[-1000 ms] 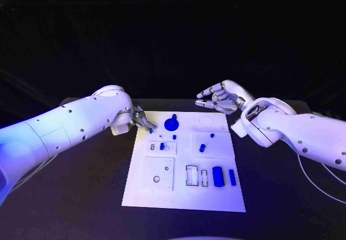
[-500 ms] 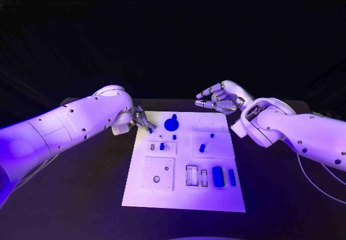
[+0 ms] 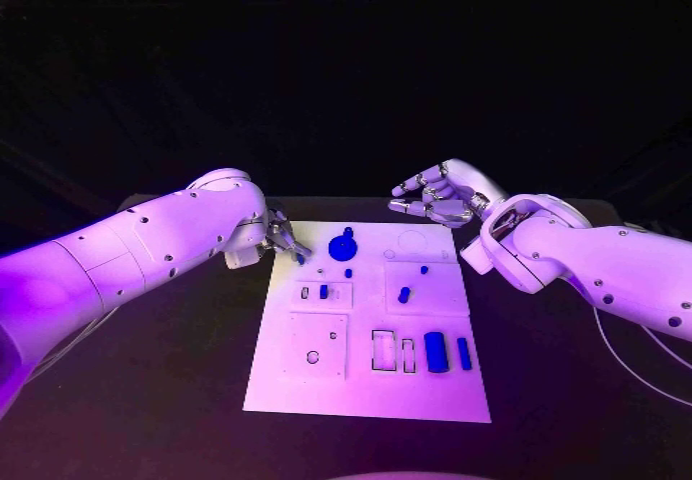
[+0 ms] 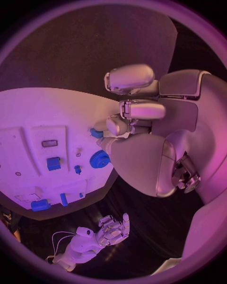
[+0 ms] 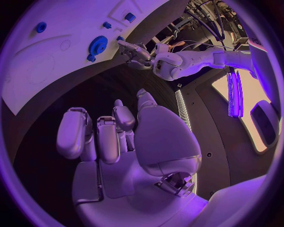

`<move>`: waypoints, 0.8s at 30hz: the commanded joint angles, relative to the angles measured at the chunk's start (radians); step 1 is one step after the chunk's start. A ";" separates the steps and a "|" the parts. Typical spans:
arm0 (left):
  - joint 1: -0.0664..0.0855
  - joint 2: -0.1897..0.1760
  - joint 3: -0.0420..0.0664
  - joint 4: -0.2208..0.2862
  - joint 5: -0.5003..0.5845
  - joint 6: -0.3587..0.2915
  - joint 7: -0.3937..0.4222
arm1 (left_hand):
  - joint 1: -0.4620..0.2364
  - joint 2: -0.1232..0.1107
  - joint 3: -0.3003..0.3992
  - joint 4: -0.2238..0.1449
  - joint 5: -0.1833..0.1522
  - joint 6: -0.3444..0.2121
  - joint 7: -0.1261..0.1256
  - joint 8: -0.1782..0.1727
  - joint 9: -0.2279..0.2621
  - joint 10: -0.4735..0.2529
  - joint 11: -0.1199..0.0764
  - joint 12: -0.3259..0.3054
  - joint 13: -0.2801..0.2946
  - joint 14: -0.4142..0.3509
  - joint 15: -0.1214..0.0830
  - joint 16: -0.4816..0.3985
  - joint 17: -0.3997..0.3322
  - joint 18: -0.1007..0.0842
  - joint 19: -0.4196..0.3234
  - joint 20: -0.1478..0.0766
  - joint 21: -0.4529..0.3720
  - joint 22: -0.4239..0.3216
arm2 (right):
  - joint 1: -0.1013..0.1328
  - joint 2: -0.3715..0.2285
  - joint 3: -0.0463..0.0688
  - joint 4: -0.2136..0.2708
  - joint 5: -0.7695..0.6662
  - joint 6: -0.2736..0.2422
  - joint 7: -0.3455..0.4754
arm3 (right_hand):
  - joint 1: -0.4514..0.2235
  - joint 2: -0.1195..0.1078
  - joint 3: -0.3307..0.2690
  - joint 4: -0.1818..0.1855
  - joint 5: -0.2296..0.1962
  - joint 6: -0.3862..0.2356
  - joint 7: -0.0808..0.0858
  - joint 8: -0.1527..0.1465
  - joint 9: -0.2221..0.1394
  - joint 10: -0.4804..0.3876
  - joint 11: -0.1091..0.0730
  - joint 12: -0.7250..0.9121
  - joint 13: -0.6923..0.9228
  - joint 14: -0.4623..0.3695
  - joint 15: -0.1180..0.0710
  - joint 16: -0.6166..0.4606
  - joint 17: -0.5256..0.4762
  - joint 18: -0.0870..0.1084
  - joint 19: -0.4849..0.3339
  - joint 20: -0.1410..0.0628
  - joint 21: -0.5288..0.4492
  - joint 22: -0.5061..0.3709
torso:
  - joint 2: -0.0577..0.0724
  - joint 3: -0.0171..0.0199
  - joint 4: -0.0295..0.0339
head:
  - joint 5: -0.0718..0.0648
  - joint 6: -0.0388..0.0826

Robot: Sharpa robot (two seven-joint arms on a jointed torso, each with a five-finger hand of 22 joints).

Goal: Assemble the parts on the task board

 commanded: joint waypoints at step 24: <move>-0.002 -0.073 -0.002 0.105 0.044 -0.067 0.050 | -0.067 -0.180 0.581 -0.179 0.064 -0.035 0.007 0.076 0.030 0.020 0.002 -0.008 -0.018 0.105 -0.002 0.003 0.263 -0.005 0.010 0.003 0.005 0.037 | 0.000 -0.005 0.000 0.001 -0.001 0.007 -0.012 | 0.029 0.020 -0.004 -0.007 0.018 0.005 0.000 0.000 0.002 -0.008 -0.002 0.000 -0.002 0.064 0.002 -0.007 0.073 0.006 -0.003 -0.001 -0.004 0.000 | -0.003 0.0002 0.0033 | -0.010 -0.005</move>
